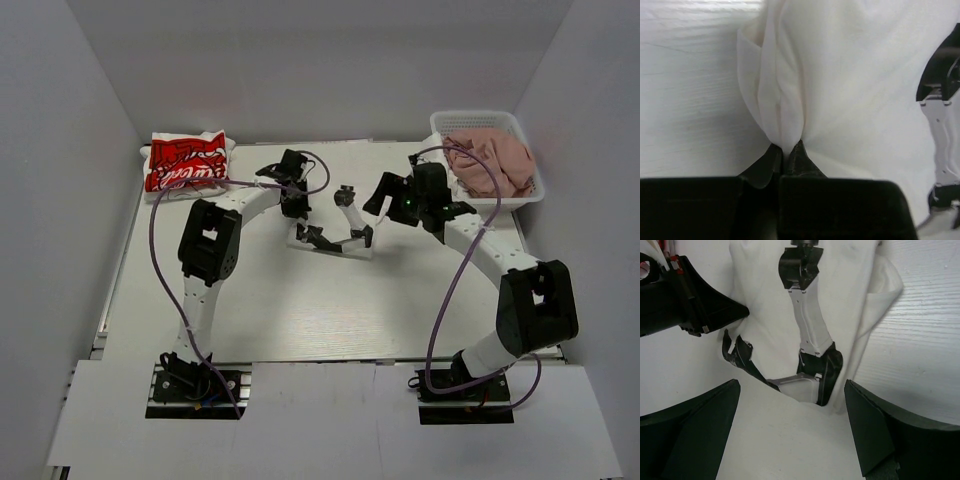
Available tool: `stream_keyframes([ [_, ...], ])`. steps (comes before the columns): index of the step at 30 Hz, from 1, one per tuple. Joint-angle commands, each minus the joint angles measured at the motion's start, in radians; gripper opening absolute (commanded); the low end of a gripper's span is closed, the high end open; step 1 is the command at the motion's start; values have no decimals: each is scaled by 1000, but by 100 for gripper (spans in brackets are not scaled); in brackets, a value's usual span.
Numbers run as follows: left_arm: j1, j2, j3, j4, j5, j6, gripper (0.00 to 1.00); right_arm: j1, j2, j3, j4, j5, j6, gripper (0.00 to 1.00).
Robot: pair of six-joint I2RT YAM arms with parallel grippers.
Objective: Fold and stack the t-shirts
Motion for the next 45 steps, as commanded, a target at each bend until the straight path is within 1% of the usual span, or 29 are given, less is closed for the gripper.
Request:
stream_keyframes([
  [1,-6,-62,-11,-64,-298,114,0,-5,-64,-30,42,46,-32,90],
  [2,-6,-94,-24,-25,-329,145,0,-4,-68,-45,44,50,-35,90],
  [3,-6,-161,-52,0,-355,174,0,-4,-76,-64,45,60,-37,90],
  [4,-6,-192,-66,21,-393,230,0,-7,-94,-67,47,67,-38,90],
  [6,15,-243,-98,72,-418,280,0,-4,-117,-96,59,83,-57,90],
  [7,16,-282,-107,87,-468,338,0,-5,-128,-110,62,89,-63,90],
  [9,16,-298,-117,115,-571,398,0,-7,-150,-146,86,112,-81,90],
  [11,16,-310,-108,115,-628,479,0,-5,-170,-168,103,133,-112,90],
  [12,28,-310,-107,129,-678,505,0,-4,-170,-182,149,145,-141,90],
  [13,43,-310,-94,138,-689,528,0,-8,-171,-200,150,141,-146,90],
  [15,75,-310,-56,138,-699,584,0,-5,-168,-207,142,187,-161,90],
  [20,120,-310,21,138,-709,669,0,-8,-174,-257,172,211,-146,90],
  [22,144,-333,46,147,-709,705,0,-8,-180,-268,179,216,-152,90],
  [27,183,-344,99,167,-648,772,0,-8,-171,-277,177,245,-178,90],
  [31,201,-304,247,102,-639,772,0,-8,-150,-271,166,231,-181,90],
  [38,219,-315,317,62,-582,751,0,-11,-156,-266,168,221,-176,90],
  [40,220,-292,362,52,-573,737,0,-10,-165,-266,173,219,-172,90],
  [45,252,-218,472,28,-605,700,0,-8,-176,-263,180,219,-164,90],
])
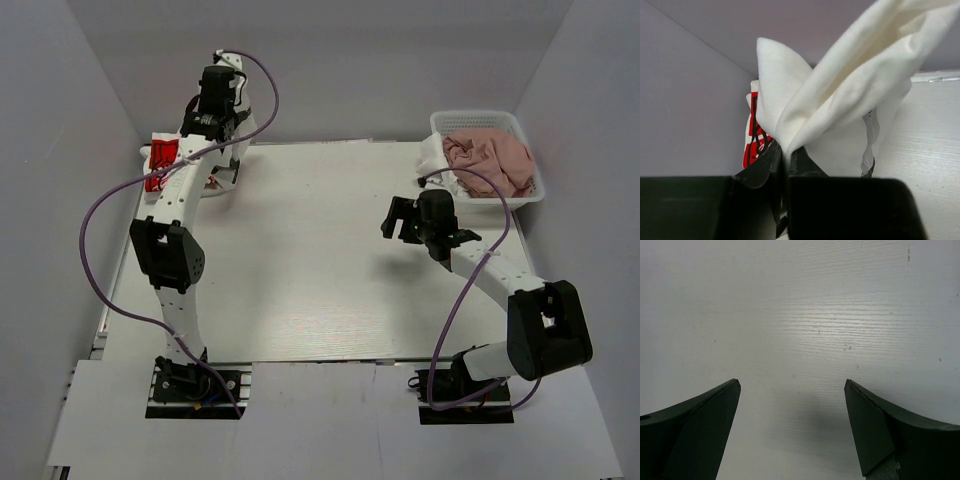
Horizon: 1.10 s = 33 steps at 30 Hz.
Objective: Fold and stack the t-shirts
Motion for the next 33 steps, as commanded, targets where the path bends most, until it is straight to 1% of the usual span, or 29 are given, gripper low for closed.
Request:
stream_keyframes([
  [1,31,20,92,13,-17,-38,0,-3,-29,13,51,7,-5,90],
  [3,59,35,114,25,-17,-38,0,-4,-21,25,50,6,-22,90],
  [6,95,60,123,39,20,-49,0,-4,3,50,38,7,-11,90],
  [9,135,115,123,39,30,-70,0,-1,40,91,15,6,-5,90],
  [14,210,193,175,53,42,-121,0,-1,83,134,11,-11,1,90],
  [17,262,228,189,76,94,-142,0,-1,103,160,7,-20,4,90],
  [19,280,228,166,147,121,-142,0,0,120,171,1,-26,6,90],
  [21,296,228,149,172,149,-142,0,0,132,188,-8,-26,1,90],
  [22,319,244,149,172,149,-160,0,2,141,187,-9,-26,-2,90],
  [23,319,254,170,172,149,-171,0,0,144,188,-10,-25,-4,90],
  [28,359,288,180,185,186,-199,0,0,164,208,-12,-17,-8,90],
  [31,383,310,180,195,207,-254,0,2,187,232,-12,-19,-10,90],
  [33,403,333,180,195,197,-286,1,-1,223,246,-51,-20,-20,90],
])
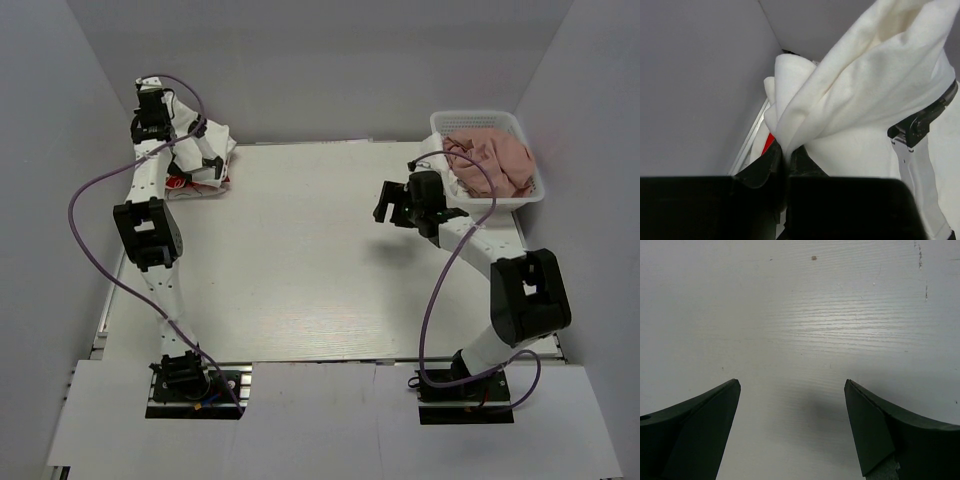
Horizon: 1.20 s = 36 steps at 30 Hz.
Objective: Fold and stack the t-shirts
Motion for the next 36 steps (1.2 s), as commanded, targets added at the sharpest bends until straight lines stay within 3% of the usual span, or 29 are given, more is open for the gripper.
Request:
stream_keyframes([
  [1,34,8,35,59,-4,-72,4,4,40,75,-35,-2,-22,90],
  [3,44,22,44,50,-54,-107,23,3,62,83,-41,-11,-22,90],
  [4,44,22,44,50,-69,-107,45,7,65,92,-39,-16,-25,90],
  [6,57,22,44,21,-80,-138,68,6,66,91,-38,-18,-25,90],
  [7,57,-1,44,21,-80,-153,93,6,66,91,-35,-19,-22,90],
  [8,57,-16,35,8,-80,-164,100,4,59,89,-33,-21,-24,90],
  [16,40,-211,-37,-88,87,-224,100,6,-29,68,-6,-31,-38,90],
  [19,17,-301,-129,-128,174,-321,100,7,-107,-7,42,-36,-22,90],
  [22,-29,-473,-363,-154,223,-440,100,6,-200,-100,73,-71,5,90],
  [23,-72,-602,-461,-86,223,-466,100,4,-238,-117,82,-77,17,90],
  [26,-185,-821,-977,105,272,-540,100,3,-337,-194,54,-90,36,90],
  [27,-205,-947,-1069,150,383,-557,100,1,-363,-244,50,-93,37,90],
  [29,-256,-1056,-1294,236,490,-595,100,1,-450,-269,-14,-90,33,90],
  [31,-288,-1198,-1416,261,573,-627,100,3,-522,-309,-59,-59,31,90],
  [34,-328,-1327,-1554,160,484,-652,100,1,-651,-438,-95,-59,67,90],
  [35,-338,-1445,-1594,95,448,-663,100,0,-756,-490,-82,-89,86,90],
  [36,-338,-1446,-1595,74,447,-663,100,0,-757,-490,-72,-90,97,90],
])
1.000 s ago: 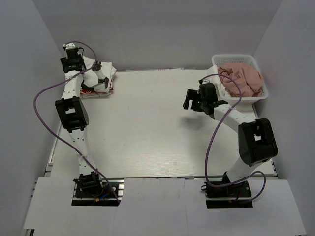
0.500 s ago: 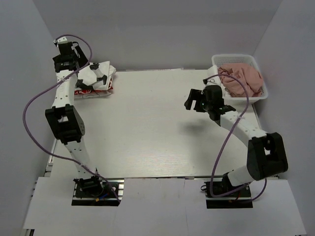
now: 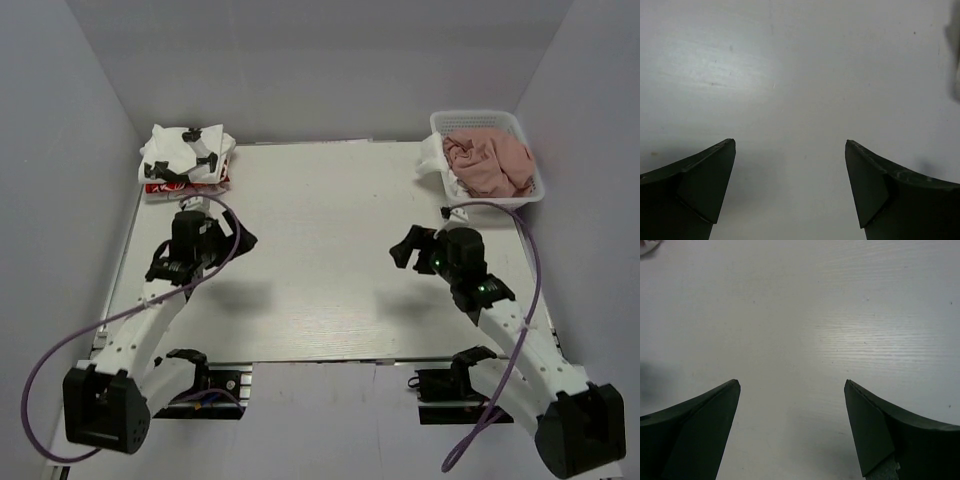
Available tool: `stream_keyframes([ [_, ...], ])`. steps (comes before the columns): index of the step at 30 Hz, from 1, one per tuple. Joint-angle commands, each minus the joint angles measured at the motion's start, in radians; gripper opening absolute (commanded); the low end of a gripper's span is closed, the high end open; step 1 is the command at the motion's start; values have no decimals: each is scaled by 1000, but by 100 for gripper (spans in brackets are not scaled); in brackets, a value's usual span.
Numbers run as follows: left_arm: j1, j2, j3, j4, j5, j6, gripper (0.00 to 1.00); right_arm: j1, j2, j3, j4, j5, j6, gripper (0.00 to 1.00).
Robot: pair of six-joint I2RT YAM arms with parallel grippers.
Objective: Fold and stack the t-shirts
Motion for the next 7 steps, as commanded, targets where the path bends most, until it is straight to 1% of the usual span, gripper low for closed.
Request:
stream_keyframes([
  [1,-7,-184,-55,-55,-16,-51,100,-2,-123,-123,-9,-22,53,90],
  [2,-7,-220,-70,-55,11,-62,100,-2,-178,-140,-2,-39,63,90],
  [3,-7,-289,-86,-55,22,-62,100,-2,-195,-154,14,-61,63,90],
  [4,-7,-317,-115,-55,22,-71,100,0,-208,-177,12,-69,61,90],
  [6,-7,-365,-124,-67,2,-71,100,-2,-241,-186,14,-79,58,90],
  [7,-7,-365,-124,-79,-11,-71,100,0,-245,-188,14,-80,55,90],
])
